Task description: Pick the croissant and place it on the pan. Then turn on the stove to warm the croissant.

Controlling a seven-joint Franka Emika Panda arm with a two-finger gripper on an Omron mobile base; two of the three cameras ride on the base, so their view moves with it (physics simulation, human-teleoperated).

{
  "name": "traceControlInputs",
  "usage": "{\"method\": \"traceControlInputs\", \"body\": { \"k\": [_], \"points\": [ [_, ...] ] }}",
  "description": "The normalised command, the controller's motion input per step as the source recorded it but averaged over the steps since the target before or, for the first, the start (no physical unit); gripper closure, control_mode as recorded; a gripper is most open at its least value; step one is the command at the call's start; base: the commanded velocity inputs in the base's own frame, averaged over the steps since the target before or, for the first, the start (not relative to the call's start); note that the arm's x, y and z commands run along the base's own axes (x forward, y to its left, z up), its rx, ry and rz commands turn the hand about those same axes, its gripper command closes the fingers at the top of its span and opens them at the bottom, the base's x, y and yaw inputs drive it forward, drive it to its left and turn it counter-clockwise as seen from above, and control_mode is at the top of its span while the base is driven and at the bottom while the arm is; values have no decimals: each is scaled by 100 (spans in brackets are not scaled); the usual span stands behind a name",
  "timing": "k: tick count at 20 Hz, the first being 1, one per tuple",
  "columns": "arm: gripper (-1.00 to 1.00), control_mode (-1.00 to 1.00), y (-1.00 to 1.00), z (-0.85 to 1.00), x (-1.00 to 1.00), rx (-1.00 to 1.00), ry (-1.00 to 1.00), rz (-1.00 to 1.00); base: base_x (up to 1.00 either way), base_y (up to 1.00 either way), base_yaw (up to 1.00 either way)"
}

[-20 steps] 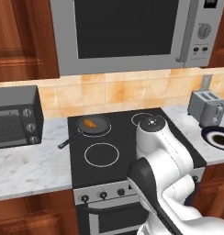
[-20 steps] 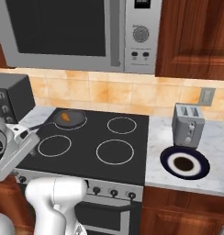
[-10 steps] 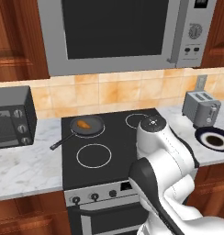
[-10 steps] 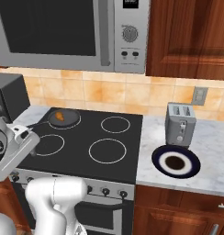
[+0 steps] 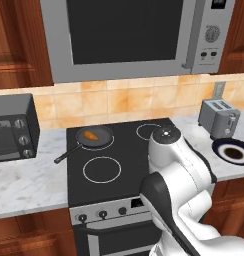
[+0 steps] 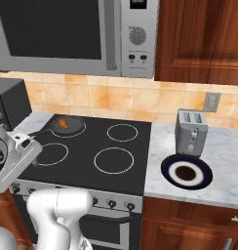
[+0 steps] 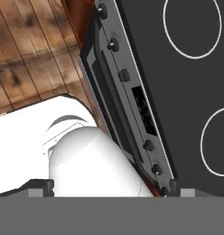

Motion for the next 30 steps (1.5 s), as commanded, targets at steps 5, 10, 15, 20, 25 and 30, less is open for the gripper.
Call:
{"method": "traceControlInputs", "body": {
  "k": [5, 10, 15, 20, 25, 30],
  "points": [
    [-100, -100, 0, -3, 0, 0, 0, 0, 0, 0, 0],
    [-100, -100, 0, -3, 0, 0, 0, 0, 0, 0, 0],
    [-100, -100, 6, -2, 0, 0, 0, 0, 0, 0, 0],
    [-100, -100, 37, -4, 0, -10, 0, 0, 0, 0, 0],
    [-100, -100, 57, -6, 0, -22, 0, 1, 0, 0, 0],
    [-100, -100, 59, -18, 0, -29, 0, 6, 0, 0, 0]
  ]
}}
